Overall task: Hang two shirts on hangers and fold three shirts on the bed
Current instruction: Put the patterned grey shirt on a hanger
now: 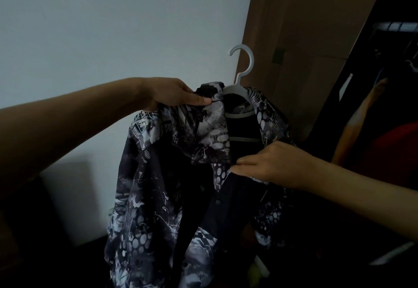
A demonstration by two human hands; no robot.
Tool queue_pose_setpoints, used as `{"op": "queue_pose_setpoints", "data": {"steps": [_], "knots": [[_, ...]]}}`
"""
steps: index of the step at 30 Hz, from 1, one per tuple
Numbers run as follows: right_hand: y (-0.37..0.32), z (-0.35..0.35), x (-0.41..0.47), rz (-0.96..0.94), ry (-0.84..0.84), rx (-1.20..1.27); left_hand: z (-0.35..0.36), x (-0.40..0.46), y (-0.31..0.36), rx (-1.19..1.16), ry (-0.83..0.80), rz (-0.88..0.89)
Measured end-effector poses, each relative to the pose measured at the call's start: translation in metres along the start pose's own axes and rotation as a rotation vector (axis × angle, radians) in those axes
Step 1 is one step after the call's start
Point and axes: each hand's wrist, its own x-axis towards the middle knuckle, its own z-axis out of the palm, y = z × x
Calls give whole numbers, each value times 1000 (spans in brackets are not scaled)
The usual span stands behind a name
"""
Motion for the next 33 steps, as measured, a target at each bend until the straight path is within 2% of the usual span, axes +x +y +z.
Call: {"op": "queue_pose_setpoints", "data": {"steps": [5, 11, 15, 18, 20, 24, 27, 30, 33], "knots": [[-3, 6, 6, 135, -172, -9, 3, -3, 3, 39, 4, 11], [-2, 8, 7, 219, -160, 10, 4, -1, 1, 59, 11, 1], [-4, 3, 13, 295, -469, 53, 6, 0, 1, 43, -12, -6], [-3, 0, 15, 335, -602, 49, 8, 2, 1, 30, -16, -13], [1, -2, 14, 379, -637, 134, 8, 3, 2, 33, -22, -16], [5, -5, 12, 423, -556, 428, 8, 3, 2, 33, -45, -24], [3, -3, 12, 444, -475, 522, 9, 4, 1, 50, -34, -19], [-8, -5, 11, 450, -387, 523, 9, 3, 1, 64, -36, -11], [-19, -1, 8, 413, -243, 310, 8, 4, 1, 66, -33, -12]]}}
